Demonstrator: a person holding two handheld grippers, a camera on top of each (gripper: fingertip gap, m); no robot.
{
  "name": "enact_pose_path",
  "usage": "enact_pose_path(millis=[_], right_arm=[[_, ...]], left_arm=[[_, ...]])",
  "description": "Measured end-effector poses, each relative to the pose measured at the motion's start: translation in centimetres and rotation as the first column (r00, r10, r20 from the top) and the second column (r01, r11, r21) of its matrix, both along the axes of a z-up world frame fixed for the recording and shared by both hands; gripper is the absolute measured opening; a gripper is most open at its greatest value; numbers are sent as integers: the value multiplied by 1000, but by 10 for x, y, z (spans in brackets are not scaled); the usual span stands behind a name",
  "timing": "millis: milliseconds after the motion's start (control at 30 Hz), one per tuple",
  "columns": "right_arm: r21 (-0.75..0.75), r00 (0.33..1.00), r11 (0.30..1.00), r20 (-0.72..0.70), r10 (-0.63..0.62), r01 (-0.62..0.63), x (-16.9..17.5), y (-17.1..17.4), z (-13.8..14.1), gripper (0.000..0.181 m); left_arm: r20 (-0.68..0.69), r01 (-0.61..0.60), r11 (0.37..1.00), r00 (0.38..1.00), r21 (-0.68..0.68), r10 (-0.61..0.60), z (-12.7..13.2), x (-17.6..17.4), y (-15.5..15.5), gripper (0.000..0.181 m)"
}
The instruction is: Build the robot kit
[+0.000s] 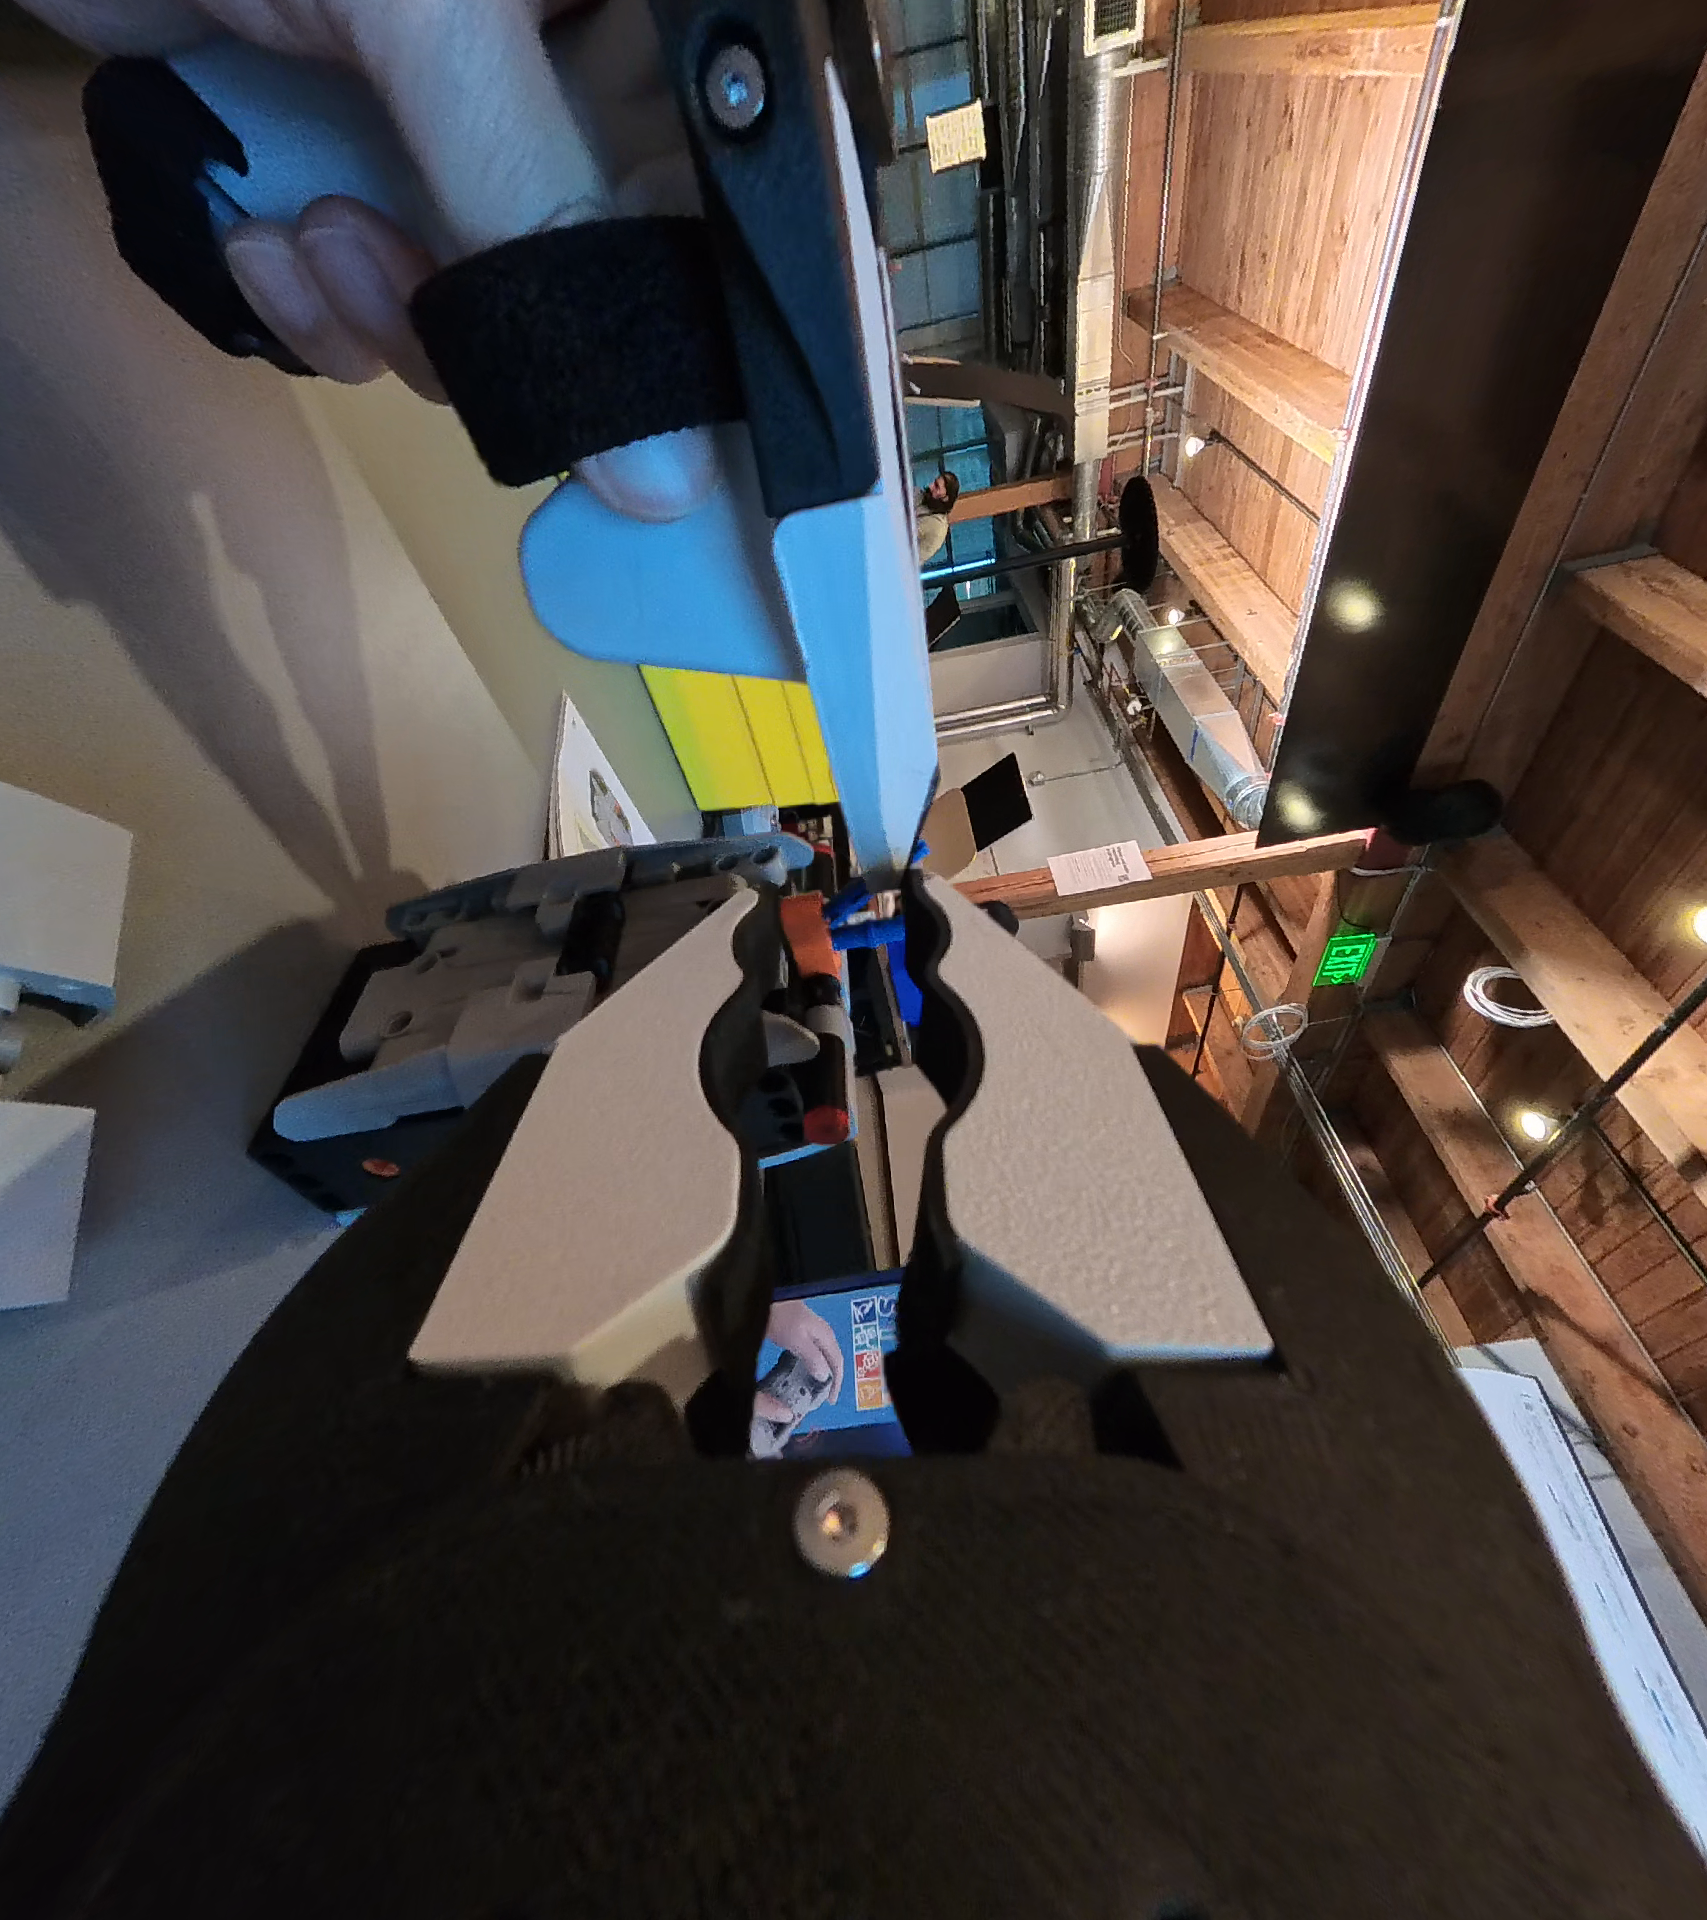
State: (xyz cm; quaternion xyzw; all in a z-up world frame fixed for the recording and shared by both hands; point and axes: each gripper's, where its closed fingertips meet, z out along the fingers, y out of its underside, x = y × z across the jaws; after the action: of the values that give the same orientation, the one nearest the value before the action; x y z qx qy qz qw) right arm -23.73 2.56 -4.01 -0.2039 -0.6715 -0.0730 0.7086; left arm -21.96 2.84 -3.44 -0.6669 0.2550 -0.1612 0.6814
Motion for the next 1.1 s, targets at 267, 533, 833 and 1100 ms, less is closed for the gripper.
enact_pose_path(millis=[267,533,833,1100], right_arm=[[-15,1000,1000,7,23,-23,1,0,1,26],[-24,998,998,23,53,-53,2,-1,1,41],[43,998,998,45,39,-41,3,-2,7,40],[82,998,996,66,21,-26,2,-2,6,40]], left_arm=[[3,-1,1000,1000,-19,1,0,-1,1,3],[-10,13,996,1000,-88,-14,-1,1,0,2],[-67,-1,978,998,-209,-14,-1,2,3,2],[-148,-31,940,989,-341,-22,-2,5,4,3]])
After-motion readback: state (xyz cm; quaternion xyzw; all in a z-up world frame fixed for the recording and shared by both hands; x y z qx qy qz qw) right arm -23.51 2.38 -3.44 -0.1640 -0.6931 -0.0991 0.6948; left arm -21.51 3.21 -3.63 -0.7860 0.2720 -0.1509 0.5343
